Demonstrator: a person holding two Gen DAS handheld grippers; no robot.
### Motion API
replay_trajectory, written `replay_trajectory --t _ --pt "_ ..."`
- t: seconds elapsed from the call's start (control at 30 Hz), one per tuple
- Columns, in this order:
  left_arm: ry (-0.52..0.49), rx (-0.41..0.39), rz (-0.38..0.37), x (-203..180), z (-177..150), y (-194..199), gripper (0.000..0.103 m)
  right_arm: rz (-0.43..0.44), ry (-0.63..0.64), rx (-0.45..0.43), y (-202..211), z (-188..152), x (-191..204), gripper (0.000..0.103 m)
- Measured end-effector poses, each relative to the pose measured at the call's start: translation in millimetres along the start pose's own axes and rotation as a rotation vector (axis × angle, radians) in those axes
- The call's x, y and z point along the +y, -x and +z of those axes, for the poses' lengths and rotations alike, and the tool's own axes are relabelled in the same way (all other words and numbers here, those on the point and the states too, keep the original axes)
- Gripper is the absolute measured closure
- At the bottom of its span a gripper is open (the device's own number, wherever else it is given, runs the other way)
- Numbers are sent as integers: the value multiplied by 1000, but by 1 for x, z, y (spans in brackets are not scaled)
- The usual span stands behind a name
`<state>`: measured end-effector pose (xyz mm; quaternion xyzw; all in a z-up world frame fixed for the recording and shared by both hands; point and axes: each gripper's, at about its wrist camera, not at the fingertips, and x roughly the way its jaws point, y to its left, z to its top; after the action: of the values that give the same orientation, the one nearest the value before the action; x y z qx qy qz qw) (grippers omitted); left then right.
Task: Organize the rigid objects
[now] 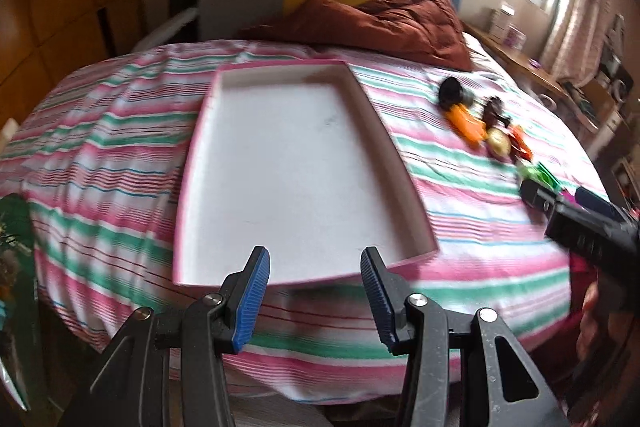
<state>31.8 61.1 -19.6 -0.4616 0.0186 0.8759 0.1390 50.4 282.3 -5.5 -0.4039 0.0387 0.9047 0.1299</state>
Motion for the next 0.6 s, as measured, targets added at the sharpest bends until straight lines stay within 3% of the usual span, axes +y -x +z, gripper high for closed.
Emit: replay_trajectory --t 0.17,0.33,0.5,0.6 --pt "-5 26 -108 -12 -4 3 55 -75 -48 30 0 12 -62 4" --pt "7 67 -144 -16 -6 -3 55 -146 -68 110 -13 25 -117 6" --pt "-8 35 -155 -27 -10 4 55 -113 -107 238 -35 25 -151 30" --pt "-11 40 -171 -31 -10 4 55 -122 -73 308 -49 25 -161 34"
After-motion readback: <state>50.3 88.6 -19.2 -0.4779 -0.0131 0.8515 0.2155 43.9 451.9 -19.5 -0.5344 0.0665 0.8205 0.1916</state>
